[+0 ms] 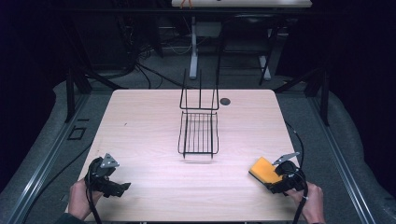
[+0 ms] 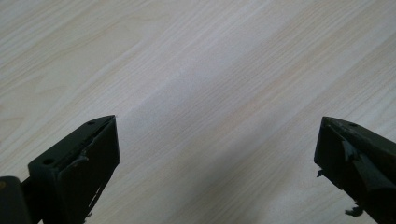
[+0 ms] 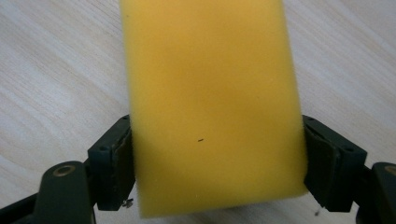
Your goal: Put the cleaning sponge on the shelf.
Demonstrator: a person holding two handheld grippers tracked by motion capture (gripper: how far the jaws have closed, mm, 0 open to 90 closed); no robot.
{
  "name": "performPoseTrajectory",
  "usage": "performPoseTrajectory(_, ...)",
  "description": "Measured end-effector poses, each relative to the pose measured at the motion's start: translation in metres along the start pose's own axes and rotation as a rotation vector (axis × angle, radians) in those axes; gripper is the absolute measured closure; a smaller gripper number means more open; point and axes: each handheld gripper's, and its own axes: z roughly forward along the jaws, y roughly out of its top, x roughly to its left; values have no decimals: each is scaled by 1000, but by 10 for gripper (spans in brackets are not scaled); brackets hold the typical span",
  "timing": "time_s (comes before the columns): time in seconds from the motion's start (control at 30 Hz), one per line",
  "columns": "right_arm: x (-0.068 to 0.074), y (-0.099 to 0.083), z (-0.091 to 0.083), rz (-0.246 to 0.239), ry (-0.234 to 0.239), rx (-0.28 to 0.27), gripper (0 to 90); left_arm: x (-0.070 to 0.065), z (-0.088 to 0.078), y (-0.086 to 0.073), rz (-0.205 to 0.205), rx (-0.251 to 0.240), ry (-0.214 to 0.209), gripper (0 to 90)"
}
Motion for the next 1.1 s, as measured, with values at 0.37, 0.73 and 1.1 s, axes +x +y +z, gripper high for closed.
performPoseTrajectory(0.37, 3, 6, -18, 2, 2, -56, 223, -1, 1, 1, 15, 4, -6, 6)
performPoseTrajectory(0.73, 16, 19, -38, -35, -4, -88, 224, -3, 3, 1, 26, 21, -2, 11)
performPoseTrajectory(1.1, 27, 32, -54, -61, -11, -122, 225, -3, 3, 1, 24, 17, -5, 13)
